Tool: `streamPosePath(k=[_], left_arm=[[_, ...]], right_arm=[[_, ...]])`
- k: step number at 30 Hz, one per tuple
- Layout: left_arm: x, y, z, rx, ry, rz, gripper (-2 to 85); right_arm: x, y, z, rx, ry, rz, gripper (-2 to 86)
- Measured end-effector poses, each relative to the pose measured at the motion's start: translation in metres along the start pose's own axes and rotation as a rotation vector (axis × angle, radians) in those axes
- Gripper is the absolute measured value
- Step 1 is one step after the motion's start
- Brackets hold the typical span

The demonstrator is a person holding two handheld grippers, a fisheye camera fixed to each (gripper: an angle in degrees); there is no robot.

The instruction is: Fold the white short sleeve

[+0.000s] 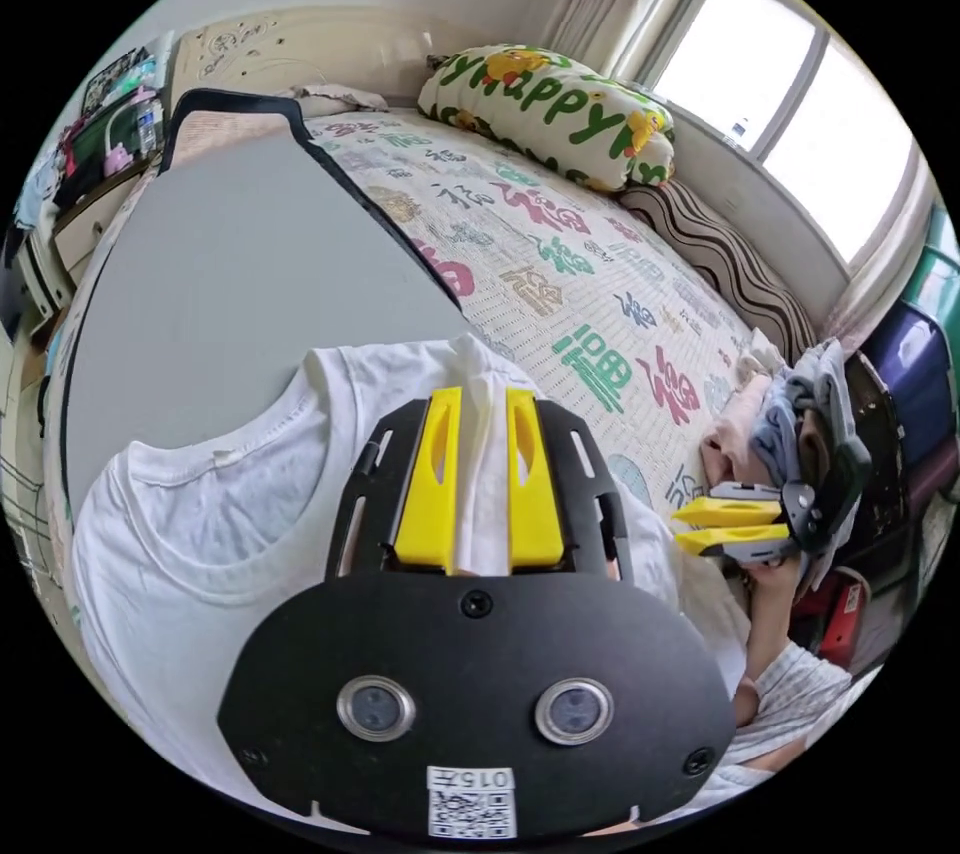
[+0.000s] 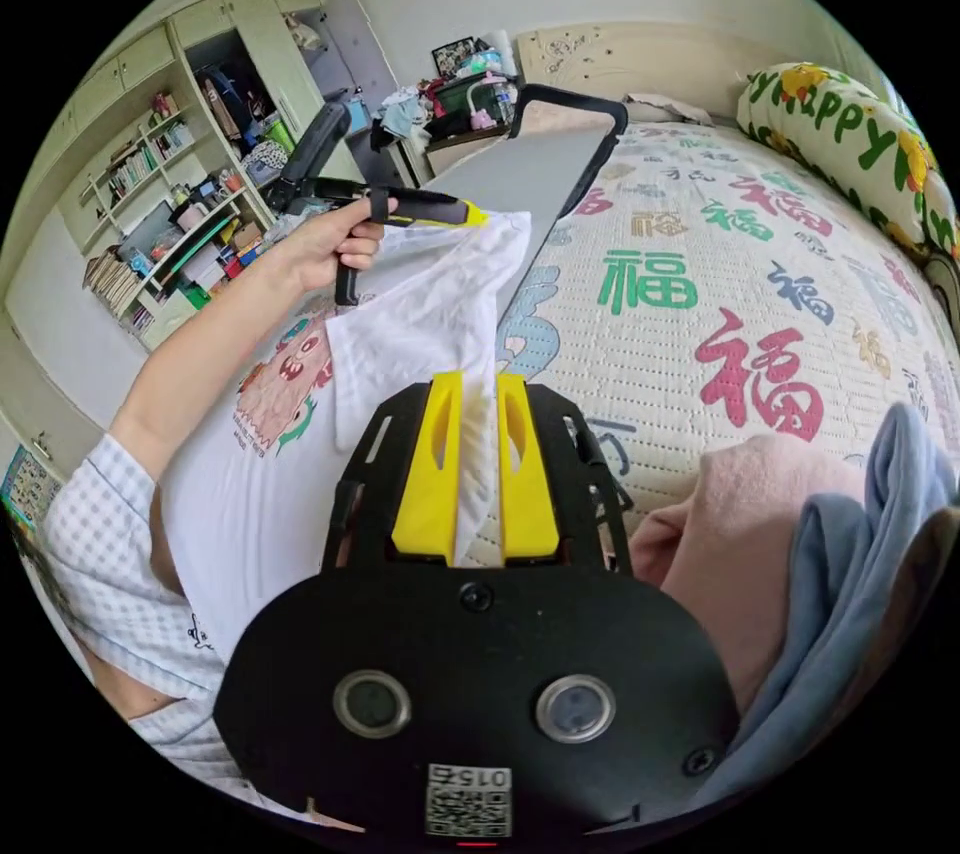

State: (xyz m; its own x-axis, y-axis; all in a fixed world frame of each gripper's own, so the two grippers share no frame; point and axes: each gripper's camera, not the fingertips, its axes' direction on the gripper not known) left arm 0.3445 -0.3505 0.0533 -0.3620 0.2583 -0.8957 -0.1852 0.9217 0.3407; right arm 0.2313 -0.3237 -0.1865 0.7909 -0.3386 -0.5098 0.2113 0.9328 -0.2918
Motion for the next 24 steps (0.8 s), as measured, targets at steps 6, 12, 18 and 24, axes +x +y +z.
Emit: streamPosePath(k=[6, 12, 18, 24], left_arm=[[-0.01, -0.017, 0.029, -0.045, 0.068, -0.056, 5.2], [-0.011, -0.026, 0.024, -0.003, 0.014, -0.056, -0.1], [-0.008, -0.035, 0.03, -0.033, -0.049, -0.06, 0.0], [0.008, -0.034, 0.0, -0.113, -0.15, 0.083, 2.2]], right_arm=[[-0.001, -0.006, 0.016, -0.069, -0.034, -0.025, 3.4], [0.002, -0.001, 0.01, -0.035, -0.052, 0.003, -0.3], [-0.007, -0.002, 0.019, -0.108, 0.068, 0.005, -0.5], [-0.015, 0.003, 0.001, -0.006, 0.122, 0.012, 0.1]])
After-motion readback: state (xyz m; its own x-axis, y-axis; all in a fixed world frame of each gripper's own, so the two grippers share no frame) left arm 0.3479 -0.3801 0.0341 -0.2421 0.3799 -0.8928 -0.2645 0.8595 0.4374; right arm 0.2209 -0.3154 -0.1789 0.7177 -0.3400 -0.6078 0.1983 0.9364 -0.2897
